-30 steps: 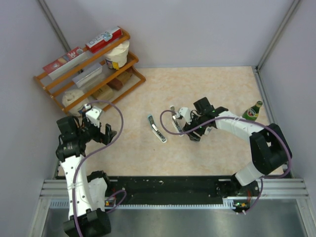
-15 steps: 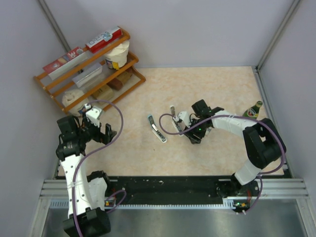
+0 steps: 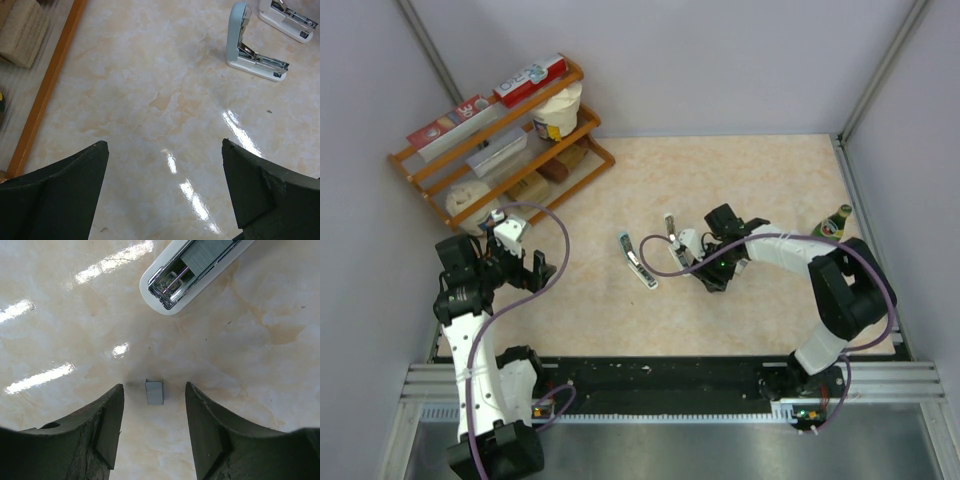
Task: Load the staples into the stapler
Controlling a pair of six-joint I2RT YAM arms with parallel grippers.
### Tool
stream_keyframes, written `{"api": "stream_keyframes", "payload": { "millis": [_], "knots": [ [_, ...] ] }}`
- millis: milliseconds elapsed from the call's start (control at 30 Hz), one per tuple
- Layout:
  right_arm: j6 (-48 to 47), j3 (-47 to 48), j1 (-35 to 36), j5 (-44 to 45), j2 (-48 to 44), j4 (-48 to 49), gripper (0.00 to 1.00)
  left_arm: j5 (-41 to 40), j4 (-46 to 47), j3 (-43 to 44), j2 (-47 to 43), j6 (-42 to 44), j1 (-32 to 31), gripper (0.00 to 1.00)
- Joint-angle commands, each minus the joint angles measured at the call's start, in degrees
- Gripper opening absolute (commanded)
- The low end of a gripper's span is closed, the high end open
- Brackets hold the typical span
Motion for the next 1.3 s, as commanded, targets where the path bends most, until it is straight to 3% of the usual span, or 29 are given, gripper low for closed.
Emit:
{"api": "stream_keyframes", "payload": {
  "millis": [0,467,567,1267],
  "knots": [
    [-0.75,0.39,1.32,0.76,1.59,0.16,0.52,0.34,1.53,-0.55,0.10,0.61,0.26,0.99],
    [-0.57,0.39,3.16,0.76,3.17,0.95,0.41,0.08,1.53,-0.37,0.45,0.70,0.34,0.99],
    [-0.48,0.39,3.16,0.41,3.34,0.87,0.31,0.17,1.53,-0.38,0.36,0.70,0.26,0.99],
    [-1.54,-0.05,3.16,1.11,2.46,0.08,0.27,0.25,1.44,-0.37,0.80,0.79,0.26,0.99]
  ]
}}
